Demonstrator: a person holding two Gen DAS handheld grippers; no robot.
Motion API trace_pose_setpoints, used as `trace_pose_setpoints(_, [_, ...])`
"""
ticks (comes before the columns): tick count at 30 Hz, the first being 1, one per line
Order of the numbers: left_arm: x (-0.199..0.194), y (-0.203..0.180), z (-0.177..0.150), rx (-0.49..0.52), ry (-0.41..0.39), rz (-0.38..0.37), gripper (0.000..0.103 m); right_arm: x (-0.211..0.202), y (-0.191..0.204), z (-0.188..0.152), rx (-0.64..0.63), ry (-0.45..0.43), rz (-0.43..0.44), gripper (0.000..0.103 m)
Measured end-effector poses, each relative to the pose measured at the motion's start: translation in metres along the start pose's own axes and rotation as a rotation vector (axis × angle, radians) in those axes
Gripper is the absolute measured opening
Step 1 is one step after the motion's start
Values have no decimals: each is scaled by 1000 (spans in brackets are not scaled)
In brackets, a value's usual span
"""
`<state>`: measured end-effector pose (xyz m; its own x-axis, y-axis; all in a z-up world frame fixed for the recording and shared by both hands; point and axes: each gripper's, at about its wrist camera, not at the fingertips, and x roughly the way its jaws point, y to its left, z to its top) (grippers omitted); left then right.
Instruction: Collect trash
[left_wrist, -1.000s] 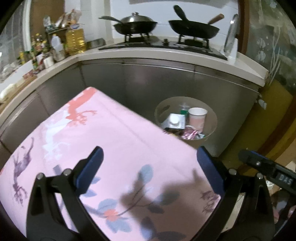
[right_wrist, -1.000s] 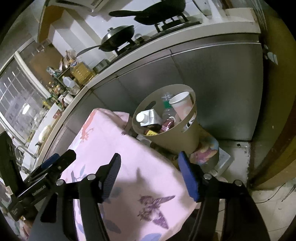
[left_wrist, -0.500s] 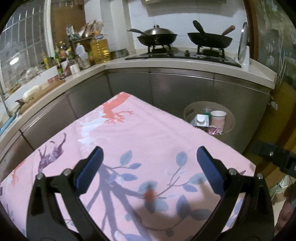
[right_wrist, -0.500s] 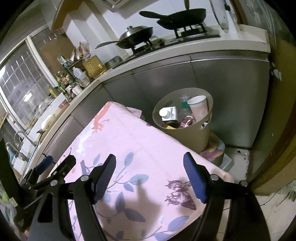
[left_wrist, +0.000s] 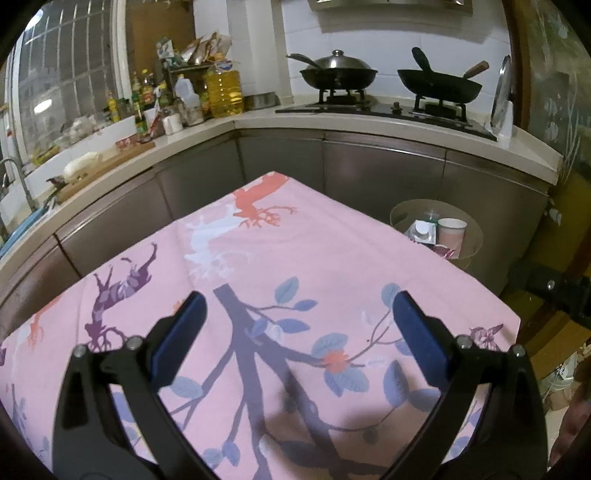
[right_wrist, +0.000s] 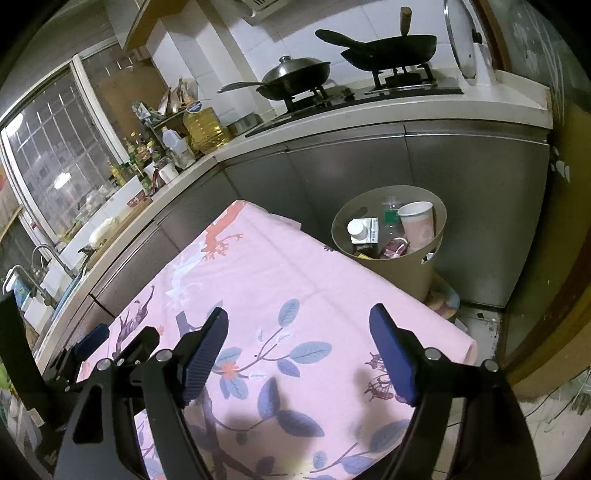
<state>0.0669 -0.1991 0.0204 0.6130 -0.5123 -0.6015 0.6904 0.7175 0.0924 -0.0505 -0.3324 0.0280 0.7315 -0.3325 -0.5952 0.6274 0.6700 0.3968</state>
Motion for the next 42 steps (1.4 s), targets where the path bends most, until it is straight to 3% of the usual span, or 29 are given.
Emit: trace_pose_setpoints(42, [-13,14,-17,-33,30,3,97,7,7,-8,17,12,14,78])
